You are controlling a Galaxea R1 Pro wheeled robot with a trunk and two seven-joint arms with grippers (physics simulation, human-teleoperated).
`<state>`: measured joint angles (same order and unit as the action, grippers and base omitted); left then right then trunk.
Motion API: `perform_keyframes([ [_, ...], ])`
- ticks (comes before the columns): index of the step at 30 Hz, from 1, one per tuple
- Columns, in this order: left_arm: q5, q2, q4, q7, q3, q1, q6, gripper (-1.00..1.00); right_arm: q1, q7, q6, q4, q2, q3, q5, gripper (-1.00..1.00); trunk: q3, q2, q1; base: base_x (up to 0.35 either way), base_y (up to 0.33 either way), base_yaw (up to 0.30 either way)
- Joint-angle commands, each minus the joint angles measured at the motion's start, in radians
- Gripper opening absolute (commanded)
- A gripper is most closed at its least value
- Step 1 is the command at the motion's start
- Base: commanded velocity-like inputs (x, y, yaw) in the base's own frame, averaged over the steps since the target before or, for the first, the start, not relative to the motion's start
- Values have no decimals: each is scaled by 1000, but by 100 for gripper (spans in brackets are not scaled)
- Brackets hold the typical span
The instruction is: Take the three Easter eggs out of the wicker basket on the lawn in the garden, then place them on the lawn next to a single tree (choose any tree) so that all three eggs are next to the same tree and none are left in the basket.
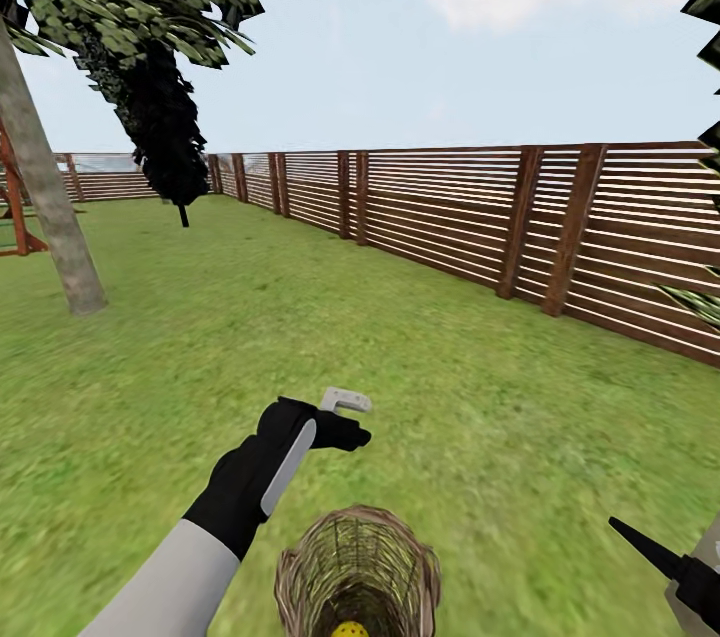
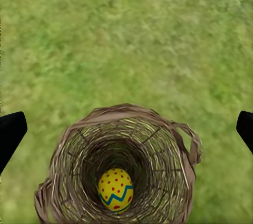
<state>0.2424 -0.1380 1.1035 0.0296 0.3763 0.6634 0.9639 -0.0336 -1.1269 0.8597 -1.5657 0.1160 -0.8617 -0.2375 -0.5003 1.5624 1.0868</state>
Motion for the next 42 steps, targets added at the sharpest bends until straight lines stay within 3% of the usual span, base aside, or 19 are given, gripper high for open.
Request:
perform_keyframes([
  [1, 4, 0, -1, 4, 2, 1, 4, 100, 0, -1, 5, 0, 0, 0, -3, 100, -1, 1, 0, 9, 3, 0],
  [5, 5, 0, -14, 4, 3, 1, 4, 100, 0, -1, 5, 0, 1, 0, -4, 100, -1, 1, 0, 3, 1, 0],
  [16, 11, -2, -134, -1, 2, 5, 4, 100, 0, -1, 5, 0, 1, 0, -5, 100, -35, 78, 42, 0, 0, 0],
  [28, 14, -5, -208, -2, 1, 8, 3, 100, 0, -1, 4, 0, -1, 0, -5, 100, -73, 162, 88, 0, 0, 0],
  [42, 14, -7, -218, 0, 1, 8, 0, 100, 0, -8, 4, 0, -4, -4, -8, 100, -117, 260, 142, 0, 0, 0],
])
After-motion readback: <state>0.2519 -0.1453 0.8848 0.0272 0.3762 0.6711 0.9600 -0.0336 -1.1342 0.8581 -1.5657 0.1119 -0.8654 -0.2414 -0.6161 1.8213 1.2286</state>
